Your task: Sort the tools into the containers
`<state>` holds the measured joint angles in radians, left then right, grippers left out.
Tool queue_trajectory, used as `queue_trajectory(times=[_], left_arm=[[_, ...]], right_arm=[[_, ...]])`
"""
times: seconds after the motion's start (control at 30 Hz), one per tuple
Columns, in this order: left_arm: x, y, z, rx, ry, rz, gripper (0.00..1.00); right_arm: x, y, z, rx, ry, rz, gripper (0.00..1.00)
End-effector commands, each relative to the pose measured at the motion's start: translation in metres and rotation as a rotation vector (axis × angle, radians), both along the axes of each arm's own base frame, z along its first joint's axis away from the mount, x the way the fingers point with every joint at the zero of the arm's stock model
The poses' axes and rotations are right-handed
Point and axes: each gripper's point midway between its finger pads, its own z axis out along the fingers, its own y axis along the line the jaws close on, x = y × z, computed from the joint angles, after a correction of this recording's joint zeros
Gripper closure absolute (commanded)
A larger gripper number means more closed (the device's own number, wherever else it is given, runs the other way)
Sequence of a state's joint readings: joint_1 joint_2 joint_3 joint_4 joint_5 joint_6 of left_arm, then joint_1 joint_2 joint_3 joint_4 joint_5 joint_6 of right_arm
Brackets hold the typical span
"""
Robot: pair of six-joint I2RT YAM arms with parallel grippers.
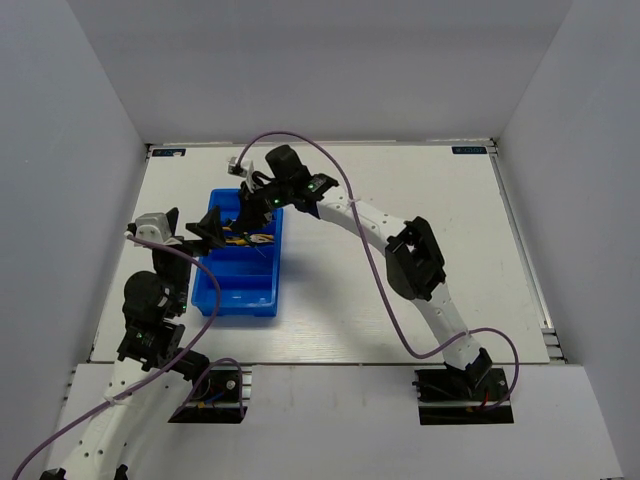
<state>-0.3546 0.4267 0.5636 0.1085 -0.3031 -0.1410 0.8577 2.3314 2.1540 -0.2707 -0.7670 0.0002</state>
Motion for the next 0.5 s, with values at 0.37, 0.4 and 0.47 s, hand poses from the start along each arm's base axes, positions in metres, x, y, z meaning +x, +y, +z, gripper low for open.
queue_trajectory(times=[0.37,0.4,0.47], left_arm=[[0.0,-0.005,0.003,0.006,-0.012,-0.032,0.0],[0.0,-0.005,0.003,0.006,-0.012,-0.032,0.0],[0.0,-0.005,0.003,0.006,-0.012,-0.032,0.0]], right_arm=[[0.001,0.006,-0.043,-0.018,-0.139,0.069,1.0],[-0.001,0.008,-0.044,-0.017,-0.148,0.078,1.0],[0.002,0.008,-0.05,-0.016,-0.179,0.089,1.0]])
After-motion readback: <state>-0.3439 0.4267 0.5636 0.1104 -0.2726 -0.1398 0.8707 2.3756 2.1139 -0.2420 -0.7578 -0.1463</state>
